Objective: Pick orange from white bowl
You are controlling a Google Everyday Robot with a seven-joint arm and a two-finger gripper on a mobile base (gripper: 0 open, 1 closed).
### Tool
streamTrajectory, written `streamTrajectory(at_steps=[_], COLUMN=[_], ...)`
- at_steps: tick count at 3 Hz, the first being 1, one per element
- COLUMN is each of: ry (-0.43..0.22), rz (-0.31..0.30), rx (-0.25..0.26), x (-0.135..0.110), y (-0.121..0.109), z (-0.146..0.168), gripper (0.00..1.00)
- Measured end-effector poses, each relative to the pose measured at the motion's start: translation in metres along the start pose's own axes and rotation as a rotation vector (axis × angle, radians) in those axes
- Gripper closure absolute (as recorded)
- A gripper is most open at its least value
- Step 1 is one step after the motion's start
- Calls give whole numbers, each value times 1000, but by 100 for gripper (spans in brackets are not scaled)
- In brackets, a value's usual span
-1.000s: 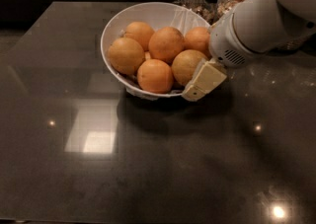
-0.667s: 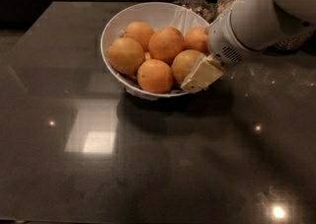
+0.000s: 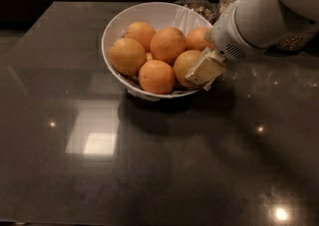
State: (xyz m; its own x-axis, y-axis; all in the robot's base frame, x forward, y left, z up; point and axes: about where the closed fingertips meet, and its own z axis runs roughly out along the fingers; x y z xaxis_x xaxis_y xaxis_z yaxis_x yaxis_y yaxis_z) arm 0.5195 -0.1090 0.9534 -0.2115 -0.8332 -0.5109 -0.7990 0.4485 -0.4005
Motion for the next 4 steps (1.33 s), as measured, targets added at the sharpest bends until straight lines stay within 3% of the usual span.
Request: streamTrajectory(at_steps=[1, 4], ry=[-9, -26], rz=[-4, -31], rx=[-16, -134], x=[-2, -11], y=[2, 36], z=[0, 0], gripper=[35, 33])
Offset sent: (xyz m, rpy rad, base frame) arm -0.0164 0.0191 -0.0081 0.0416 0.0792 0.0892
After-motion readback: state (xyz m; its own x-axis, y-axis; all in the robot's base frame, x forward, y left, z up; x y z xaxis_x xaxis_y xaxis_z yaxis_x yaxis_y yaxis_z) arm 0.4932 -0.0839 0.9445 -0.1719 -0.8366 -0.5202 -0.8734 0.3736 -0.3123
